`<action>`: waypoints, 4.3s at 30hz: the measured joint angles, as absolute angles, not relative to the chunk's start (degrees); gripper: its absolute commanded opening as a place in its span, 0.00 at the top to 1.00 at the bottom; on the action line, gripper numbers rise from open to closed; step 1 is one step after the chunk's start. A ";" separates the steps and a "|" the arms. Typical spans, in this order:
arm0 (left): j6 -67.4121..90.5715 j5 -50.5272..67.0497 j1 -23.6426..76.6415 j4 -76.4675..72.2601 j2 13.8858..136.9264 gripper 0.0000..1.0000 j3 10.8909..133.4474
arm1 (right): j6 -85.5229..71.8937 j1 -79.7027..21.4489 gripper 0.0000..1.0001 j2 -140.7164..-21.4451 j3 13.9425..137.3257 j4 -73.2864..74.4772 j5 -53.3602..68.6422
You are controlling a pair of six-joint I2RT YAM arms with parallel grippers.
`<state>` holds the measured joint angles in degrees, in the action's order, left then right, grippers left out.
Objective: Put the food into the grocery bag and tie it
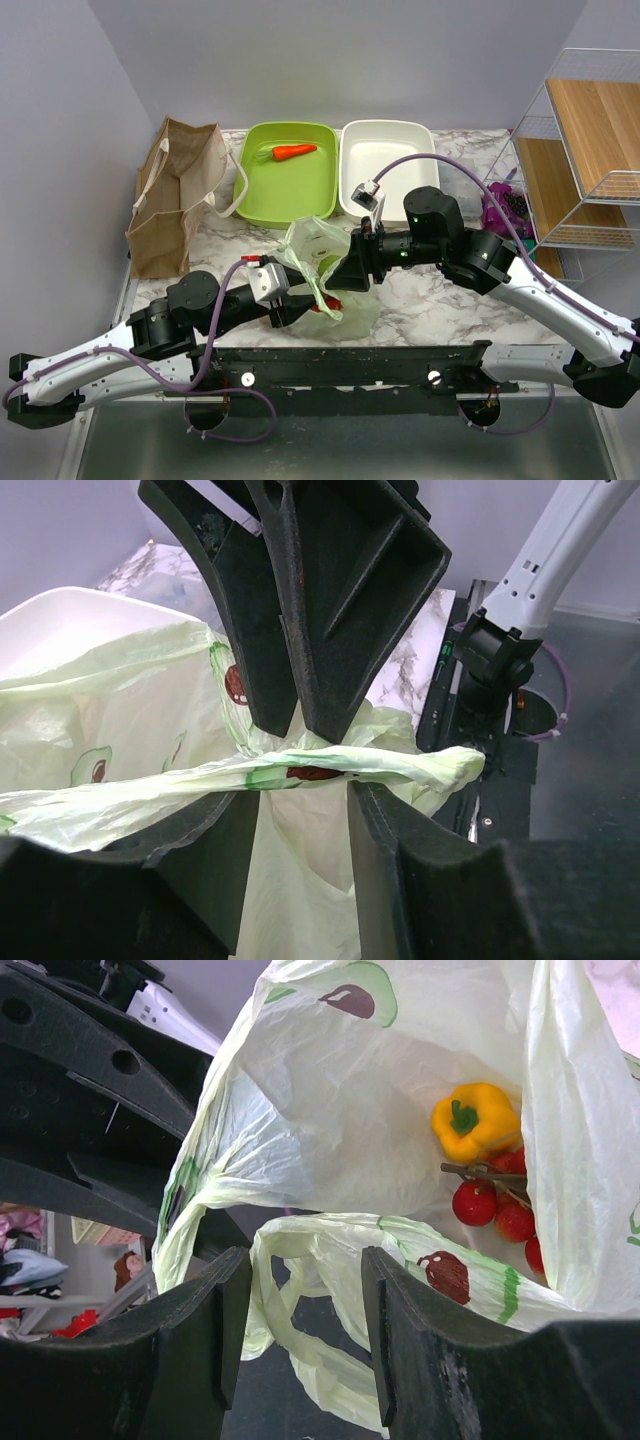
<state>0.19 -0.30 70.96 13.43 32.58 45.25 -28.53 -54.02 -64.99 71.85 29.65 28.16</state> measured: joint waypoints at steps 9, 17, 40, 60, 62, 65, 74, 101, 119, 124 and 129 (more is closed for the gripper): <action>4.40 -0.58 70.96 16.43 32.45 0.54 45.32 | -29.04 -54.02 0.46 -64.99 71.85 29.63 28.45; 5.10 -5.15 70.96 21.08 26.24 0.63 45.65 | -29.67 -54.02 0.46 -64.99 71.85 29.28 29.10; -2.31 2.66 70.96 18.61 31.20 0.63 46.48 | -30.00 -54.02 0.46 -65.34 71.85 29.04 29.47; -5.52 3.18 70.96 15.46 35.38 0.46 46.46 | -30.52 -54.02 0.46 -65.60 71.83 28.62 29.61; -5.76 2.96 70.96 15.44 35.38 0.45 46.46 | -30.61 -54.02 0.46 -65.58 71.83 28.58 29.67; -6.22 2.11 70.96 15.07 35.38 0.45 46.46 | -30.61 -54.02 0.46 -65.58 71.83 28.53 29.76; -7.11 1.74 70.96 13.69 36.10 0.54 46.41 | -30.63 -54.02 0.46 -65.58 71.83 28.40 29.98; -5.69 3.62 70.96 10.63 38.20 1.00 46.28 | -29.45 -54.00 0.48 -61.04 74.06 32.99 22.50; -3.97 5.04 70.96 11.03 40.32 1.00 50.26 | -34.92 -54.00 0.64 -54.02 58.96 30.63 20.16; -3.31 5.02 70.96 11.03 40.32 1.00 50.26 | -34.85 -54.00 0.63 -55.51 58.61 27.73 23.59; -3.11 4.95 70.96 11.03 40.29 1.00 50.26 | -33.93 -54.00 0.58 -55.88 57.91 24.08 31.48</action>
<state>-3.11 4.95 70.96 11.03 40.29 50.26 -33.93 -54.00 -55.88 57.91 24.08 31.48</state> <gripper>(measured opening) 0.011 0.396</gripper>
